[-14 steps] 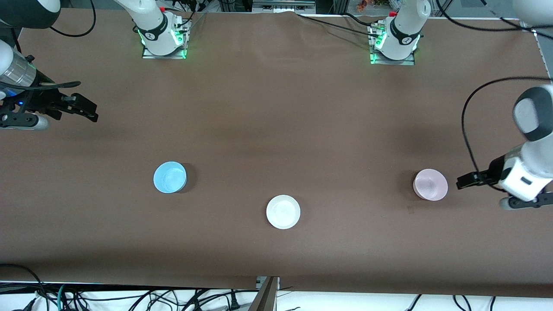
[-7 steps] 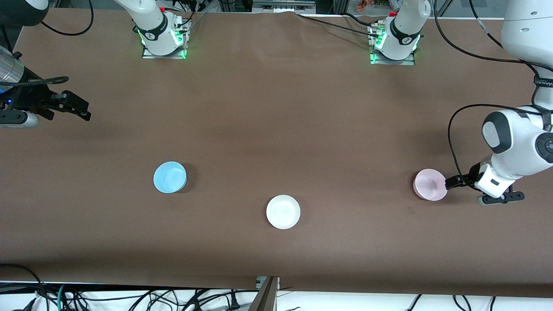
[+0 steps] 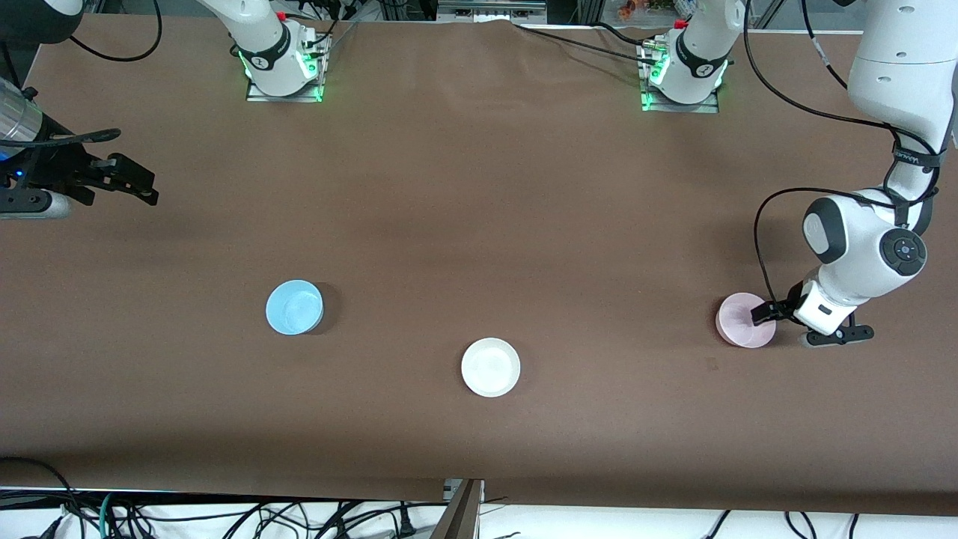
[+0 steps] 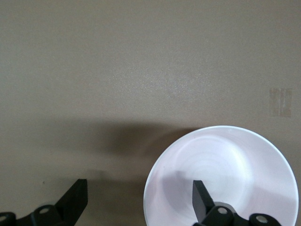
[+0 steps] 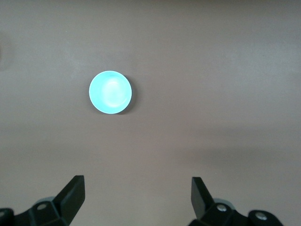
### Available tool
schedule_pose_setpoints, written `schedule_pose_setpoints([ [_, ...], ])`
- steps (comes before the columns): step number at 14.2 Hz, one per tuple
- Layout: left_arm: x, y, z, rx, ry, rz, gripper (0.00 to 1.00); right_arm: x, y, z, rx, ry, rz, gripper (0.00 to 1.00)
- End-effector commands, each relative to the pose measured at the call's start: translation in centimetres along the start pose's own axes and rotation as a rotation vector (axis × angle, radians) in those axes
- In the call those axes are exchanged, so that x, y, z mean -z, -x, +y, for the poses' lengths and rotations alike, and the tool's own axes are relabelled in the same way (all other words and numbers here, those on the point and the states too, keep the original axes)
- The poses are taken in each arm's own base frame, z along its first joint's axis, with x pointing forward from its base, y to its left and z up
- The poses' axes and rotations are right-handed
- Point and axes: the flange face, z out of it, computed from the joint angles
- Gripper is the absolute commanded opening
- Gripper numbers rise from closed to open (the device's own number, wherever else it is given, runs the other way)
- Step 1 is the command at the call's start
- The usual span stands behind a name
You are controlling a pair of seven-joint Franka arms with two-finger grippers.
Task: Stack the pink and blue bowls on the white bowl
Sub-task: 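Lower the left gripper and grasp the pink bowl rim, then carry the pink bowl with the left gripper over the white bowl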
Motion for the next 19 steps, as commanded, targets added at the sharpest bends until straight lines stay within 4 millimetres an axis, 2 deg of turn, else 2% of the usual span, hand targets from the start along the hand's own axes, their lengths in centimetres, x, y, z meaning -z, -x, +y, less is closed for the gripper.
schedule_pose_setpoints([
  [1, 0.6, 0.0, -0.1, -0.009, 0.014, 0.013, 0.53, 0.9, 0.4, 0.3, 0.011, -0.019, 0.000, 1.00],
  [3, 0.5, 0.1, 0.1, -0.013, 0.015, 0.012, 0.13, 0.9, 0.4, 0.3, 0.011, -0.020, 0.000, 1.00],
  [4, 0.2, 0.4, 0.2, -0.015, 0.016, 0.004, 0.00, 0.9, 0.4, 0.3, 0.011, -0.019, -0.001, 1.00],
  [7, 0.4, 0.3, 0.9, -0.027, 0.016, 0.007, 0.00, 0.9, 0.4, 0.3, 0.011, -0.018, -0.001, 1.00],
  [9, 1.0, 0.1, 3.0, -0.038, 0.036, 0.014, 0.00, 1.0, 0.4, 0.3, 0.011, -0.019, 0.002, 1.00],
  [11, 1.7, -0.1, 3.5, -0.041, 0.040, 0.025, 0.00, 0.9, 0.4, 0.3, 0.011, -0.018, 0.000, 1.00],
  [13, 3.1, -0.5, 5.1, -0.033, 0.056, 0.041, 0.00, 1.0, 0.3, 0.3, 0.012, -0.018, 0.003, 1.00],
  [14, 4.3, -0.7, 6.6, 0.002, 0.070, 0.048, 0.00, 1.0, 0.4, 0.3, 0.012, -0.019, 0.005, 1.00],
  [16, 7.3, -0.4, 11.1, 0.094, 0.112, 0.042, 0.00, 1.0, 0.3, 0.3, 0.011, -0.019, 0.006, 1.00],
  [19, 11.2, 1.2, 19.7, 0.279, 0.183, 0.015, 0.00, 1.2, 0.2, 0.3, 0.014, -0.019, 0.017, 1.00],
])
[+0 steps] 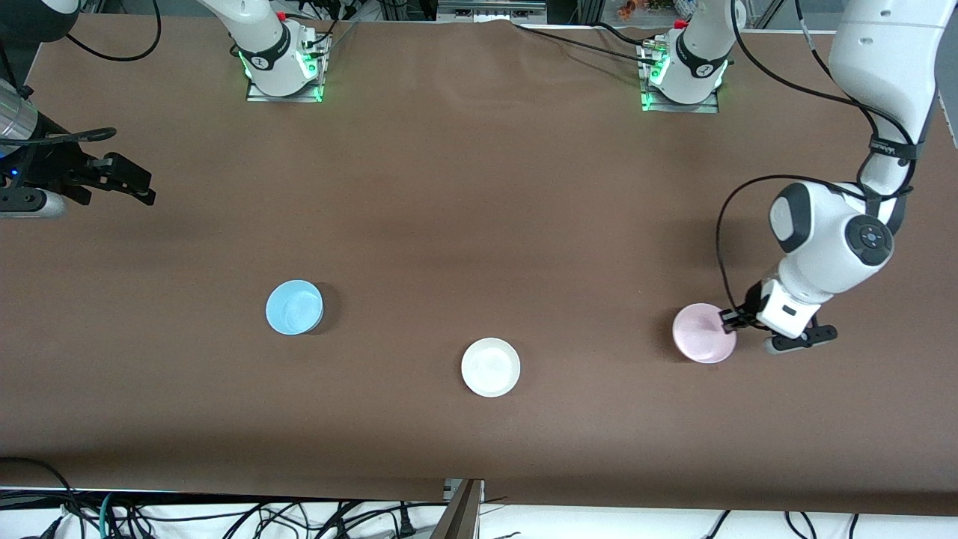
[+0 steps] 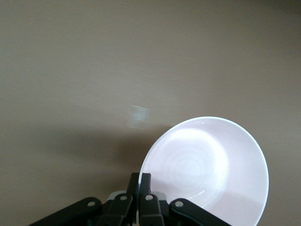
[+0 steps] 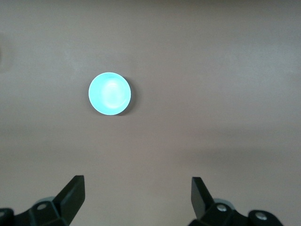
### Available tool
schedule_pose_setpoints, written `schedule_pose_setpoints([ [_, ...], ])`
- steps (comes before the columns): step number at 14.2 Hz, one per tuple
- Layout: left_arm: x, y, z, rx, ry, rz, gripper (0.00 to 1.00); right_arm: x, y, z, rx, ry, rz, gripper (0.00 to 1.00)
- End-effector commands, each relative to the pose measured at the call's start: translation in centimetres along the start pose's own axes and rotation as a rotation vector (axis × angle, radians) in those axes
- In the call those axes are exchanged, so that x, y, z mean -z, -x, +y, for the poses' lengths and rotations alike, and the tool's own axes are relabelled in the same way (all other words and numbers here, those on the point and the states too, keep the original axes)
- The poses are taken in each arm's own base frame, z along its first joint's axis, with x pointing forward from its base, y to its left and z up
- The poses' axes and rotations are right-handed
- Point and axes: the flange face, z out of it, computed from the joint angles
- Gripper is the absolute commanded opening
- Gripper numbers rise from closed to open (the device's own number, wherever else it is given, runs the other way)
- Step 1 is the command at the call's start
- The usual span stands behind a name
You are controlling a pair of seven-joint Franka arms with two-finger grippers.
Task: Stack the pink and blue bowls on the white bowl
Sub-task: 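Carry the pink bowl with the left gripper over the white bowl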
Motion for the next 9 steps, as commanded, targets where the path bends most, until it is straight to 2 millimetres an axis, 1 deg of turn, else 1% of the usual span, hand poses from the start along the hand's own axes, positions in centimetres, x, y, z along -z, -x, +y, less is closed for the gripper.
schedule_pose_setpoints([
  [1, 2.9, 3.6, 7.8, 0.175, 0.061, -0.031, 0.00, 0.9, 0.2, 0.1, 0.015, -0.018, 0.012, 1.00],
  [2, 3.7, 4.6, 10.9, 0.242, 0.088, -0.034, 0.00, 0.9, 0.2, 0.1, 0.015, -0.018, 0.012, 1.00],
  [4, 4.3, 7.3, 16.7, 0.332, 0.118, -0.050, 0.00, 0.9, 0.2, 0.0, 0.017, -0.019, 0.011, 1.00],
  [5, 4.2, 8.6, 19.3, 0.359, 0.127, -0.063, 0.00, 0.9, 0.2, 0.0, 0.017, -0.019, 0.011, 1.00],
  [6, 4.0, 9.5, 21.8, 0.396, 0.140, -0.073, 0.00, 0.8, 0.2, 0.0, 0.017, -0.018, 0.011, 1.00],
  [7, 3.7, 10.0, 23.8, 0.424, 0.141, -0.067, 0.00, 0.9, 0.2, 0.0, 0.018, -0.018, 0.014, 1.00],
  [9, 2.1, 10.3, 27.5, 0.487, 0.120, -0.010, 0.00, 0.9, 0.1, -0.1, 0.018, -0.018, 0.017, 1.00],
])
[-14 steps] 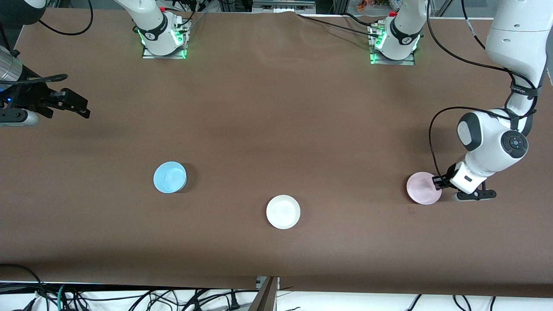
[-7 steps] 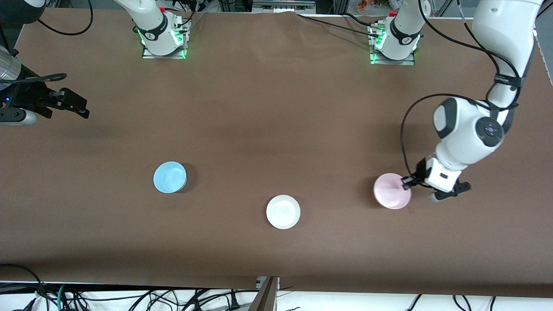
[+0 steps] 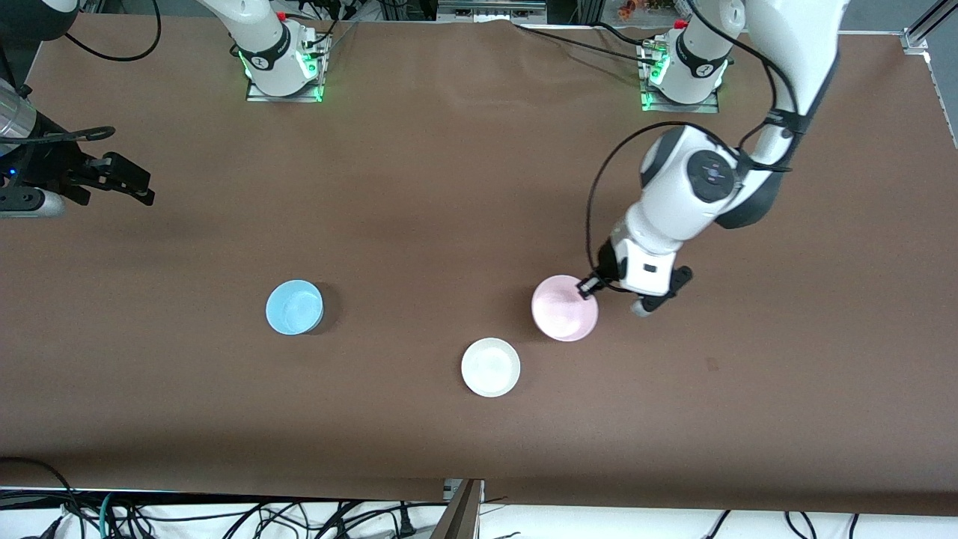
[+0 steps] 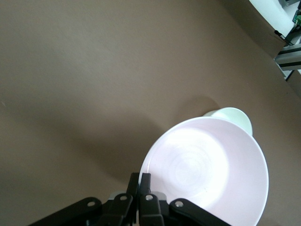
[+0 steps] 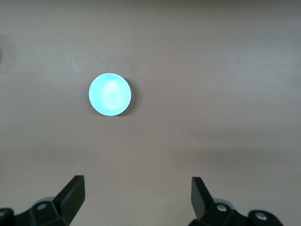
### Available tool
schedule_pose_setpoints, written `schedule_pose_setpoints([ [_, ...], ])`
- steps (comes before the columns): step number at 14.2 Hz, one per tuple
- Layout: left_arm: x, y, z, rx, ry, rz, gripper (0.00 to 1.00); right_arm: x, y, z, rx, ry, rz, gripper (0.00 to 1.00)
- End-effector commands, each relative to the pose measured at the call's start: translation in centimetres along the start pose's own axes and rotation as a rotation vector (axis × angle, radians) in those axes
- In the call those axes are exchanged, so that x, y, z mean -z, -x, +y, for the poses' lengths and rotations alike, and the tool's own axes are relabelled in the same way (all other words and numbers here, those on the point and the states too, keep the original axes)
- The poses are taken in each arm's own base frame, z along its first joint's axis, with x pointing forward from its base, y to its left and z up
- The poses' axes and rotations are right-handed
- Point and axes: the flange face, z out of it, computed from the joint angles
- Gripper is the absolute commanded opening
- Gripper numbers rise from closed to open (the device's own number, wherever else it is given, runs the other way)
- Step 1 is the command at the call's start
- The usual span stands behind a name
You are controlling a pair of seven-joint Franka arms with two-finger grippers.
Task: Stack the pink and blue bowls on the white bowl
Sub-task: 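Carry the pink bowl with the left gripper over the white bowl, then lower the pink bowl into the white bowl while the right gripper reaches out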
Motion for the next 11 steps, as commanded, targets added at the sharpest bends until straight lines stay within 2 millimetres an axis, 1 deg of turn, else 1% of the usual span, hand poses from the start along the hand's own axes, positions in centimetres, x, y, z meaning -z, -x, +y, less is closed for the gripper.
schedule_pose_setpoints([
  [1, -3.2, 0.2, 4.8, 0.105, 0.010, 0.086, 0.00, 0.9, 0.1, 0.0, 0.018, -0.018, 0.015, 1.00],
  [3, -5.7, 1.0, 7.8, 0.175, 0.005, 0.145, 0.00, 0.6, 0.0, -0.1, 0.018, -0.018, 0.010, 1.00],
  [5, -7.7, 1.4, 9.9, 0.228, 0.000, 0.204, 0.00, 0.5, 0.0, -0.1, 0.018, -0.018, 0.009, 1.00],
  [7, -9.5, 1.2, 10.9, 0.279, 0.018, 0.234, 0.00, 0.4, -0.1, -0.1, 0.017, -0.017, 0.007, 1.00],
  [8, -9.9, 1.5, 11.4, 0.297, 0.031, 0.235, 0.00, 0.4, -0.1, -0.1, 0.017, -0.017, 0.007, 1.00],
  [10, -10.7, 2.2, 11.7, 0.315, 0.031, 0.236, 0.00, 0.5, -0.1, -0.1, 0.017, -0.019, 0.009, 1.00],
  [11, -11.0, 2.9, 11.8, 0.309, 0.028, 0.238, 0.00, 0.4, -0.1, -0.1, 0.017, -0.018, 0.009, 1.00],
])
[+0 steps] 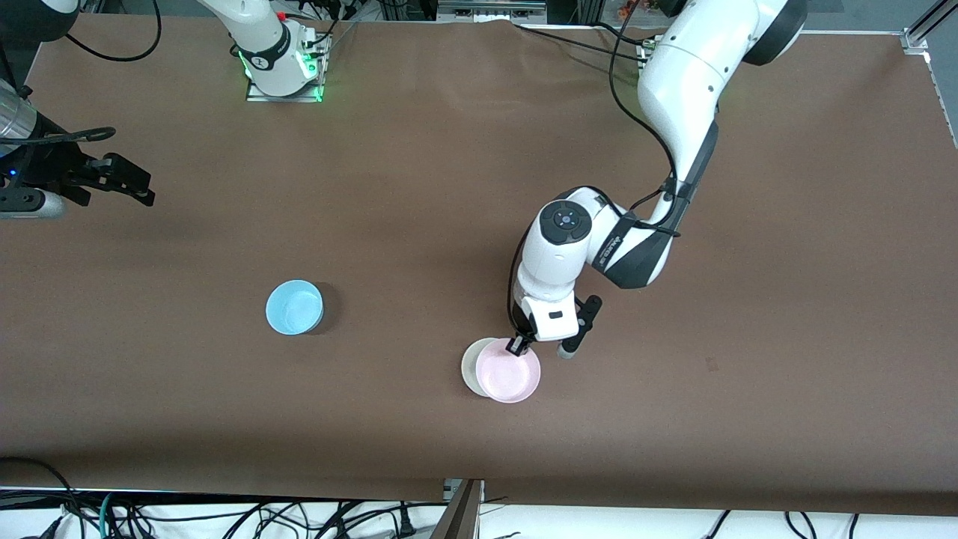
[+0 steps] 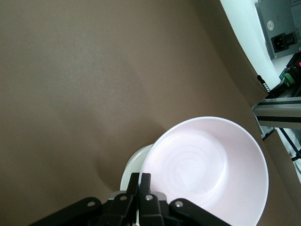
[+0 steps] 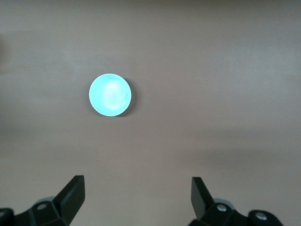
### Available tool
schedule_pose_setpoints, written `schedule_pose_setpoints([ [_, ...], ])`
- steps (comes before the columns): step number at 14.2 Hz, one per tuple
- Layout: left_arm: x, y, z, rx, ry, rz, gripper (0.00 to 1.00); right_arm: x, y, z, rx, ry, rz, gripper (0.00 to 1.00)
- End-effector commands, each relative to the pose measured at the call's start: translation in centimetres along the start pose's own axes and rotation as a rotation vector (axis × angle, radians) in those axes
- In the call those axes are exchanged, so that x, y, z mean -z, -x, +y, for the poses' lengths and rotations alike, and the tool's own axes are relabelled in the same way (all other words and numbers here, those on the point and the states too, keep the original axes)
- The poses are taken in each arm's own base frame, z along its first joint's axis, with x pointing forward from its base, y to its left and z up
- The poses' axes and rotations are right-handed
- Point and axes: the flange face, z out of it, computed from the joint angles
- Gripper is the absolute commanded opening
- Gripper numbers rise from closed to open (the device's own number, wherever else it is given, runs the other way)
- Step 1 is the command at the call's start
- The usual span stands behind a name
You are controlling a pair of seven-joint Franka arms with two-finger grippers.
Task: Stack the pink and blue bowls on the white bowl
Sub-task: 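Lower the pink bowl into the white bowl while the right gripper reaches out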
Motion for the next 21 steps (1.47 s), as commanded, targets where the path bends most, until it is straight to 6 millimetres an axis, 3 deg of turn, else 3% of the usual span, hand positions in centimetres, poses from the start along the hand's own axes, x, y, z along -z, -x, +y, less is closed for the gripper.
schedule_pose_setpoints([
  [1, -0.3, 1.2, 0.8, 0.008, 0.006, 0.041, 0.00, 0.5, -0.2, 0.1, 0.014, -0.016, 0.017, 1.00],
  [4, -0.8, 3.3, 0.2, 0.010, -0.011, 0.038, 0.00, -0.1, -0.7, 0.2, 0.012, -0.016, 0.022, 1.00],
  [8, -1.4, 4.5, -0.4, 0.011, -0.031, 0.037, 0.00, -0.5, -1.1, 0.2, 0.012, -0.012, 0.027, 1.00],
  [10, -1.6, 4.6, -0.5, 0.014, -0.035, 0.037, 0.00, -3.2, -2.5, 0.0, 0.020, 0.008, 0.000, 1.00],
  [12, -1.7, 4.6, -0.6, 0.018, -0.037, 0.037, 0.00, -3.8, -3.1, -0.1, 0.029, 0.027, 0.016, 1.00],
  [15, -2.7, 4.6, -1.0, 0.018, -0.049, 0.038, 0.00, -12.3, -6.0, -0.7, 0.030, 0.025, -0.084, 1.00],
  [18, -3.5, 4.6, -1.4, 0.028, -0.057, 0.043, 0.00, -20.5, -9.3, -1.2, 0.027, 0.014, -0.047, 1.00],
  [21, -4.2, 4.6, -1.6, 0.031, -0.063, 0.046, 0.00, -27.5, -10.1, -2.3, 0.021, -0.012, -0.065, 0.99],
])
